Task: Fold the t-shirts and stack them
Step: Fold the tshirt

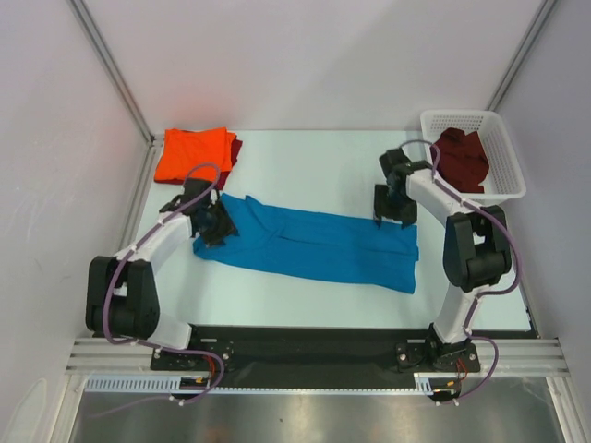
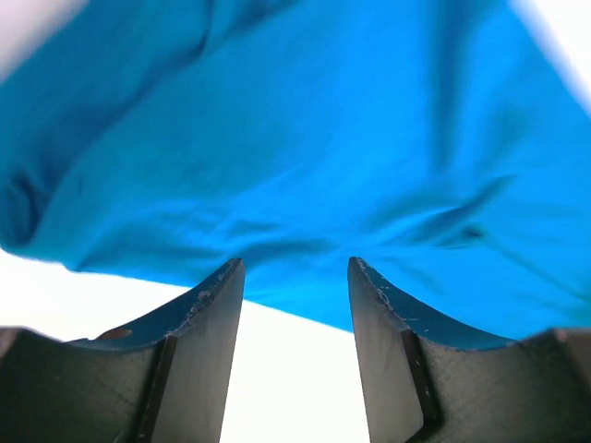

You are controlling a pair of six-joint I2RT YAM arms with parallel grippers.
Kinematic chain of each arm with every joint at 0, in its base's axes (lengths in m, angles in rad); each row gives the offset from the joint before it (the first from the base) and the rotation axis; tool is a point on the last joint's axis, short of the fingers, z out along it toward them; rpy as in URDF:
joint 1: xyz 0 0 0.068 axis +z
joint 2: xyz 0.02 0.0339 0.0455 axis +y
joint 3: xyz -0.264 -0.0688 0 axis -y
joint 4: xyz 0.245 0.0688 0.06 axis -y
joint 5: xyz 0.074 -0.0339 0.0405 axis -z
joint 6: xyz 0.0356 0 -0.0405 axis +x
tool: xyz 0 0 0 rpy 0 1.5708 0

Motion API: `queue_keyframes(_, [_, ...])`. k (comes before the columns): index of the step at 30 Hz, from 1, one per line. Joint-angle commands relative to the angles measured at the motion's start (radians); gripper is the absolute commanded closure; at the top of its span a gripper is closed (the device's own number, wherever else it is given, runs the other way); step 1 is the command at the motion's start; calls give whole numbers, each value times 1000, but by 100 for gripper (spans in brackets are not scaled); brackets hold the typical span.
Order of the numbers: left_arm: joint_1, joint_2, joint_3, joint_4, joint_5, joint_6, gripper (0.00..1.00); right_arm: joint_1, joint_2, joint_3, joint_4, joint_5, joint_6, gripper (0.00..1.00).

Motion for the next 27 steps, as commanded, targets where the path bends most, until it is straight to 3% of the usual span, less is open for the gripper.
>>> queue_keyframes(1, [0, -74, 135, 34, -36, 68, 45, 105, 0, 214, -37, 17, 30, 30])
queue_keyframes(8, [43, 96, 260, 92, 122, 104, 46, 295, 144, 464, 110, -204, 59, 28])
queue_keyframes(14, [80, 167, 249, 137, 181, 98, 60, 378, 302, 580, 282, -337, 87, 45])
queue_keyframes(15, [80, 170, 243, 141, 177, 107, 61, 385, 348, 624, 284, -337, 91, 51])
queue_keyframes(19, [88, 187, 214, 143, 154, 115, 64, 434, 491, 805, 191, -314, 91, 60])
queue_keyframes(20, [94, 191, 209, 146, 164, 113, 66, 455, 519, 850, 156, -278, 91, 67])
queue_keyframes(23, [100, 211, 202, 145, 170, 110, 66, 483, 617, 1009, 17, -184, 99, 71])
queue_keyframes(27, [106, 245, 203, 134, 170, 119, 66, 518, 617, 996, -20, -90, 127, 71])
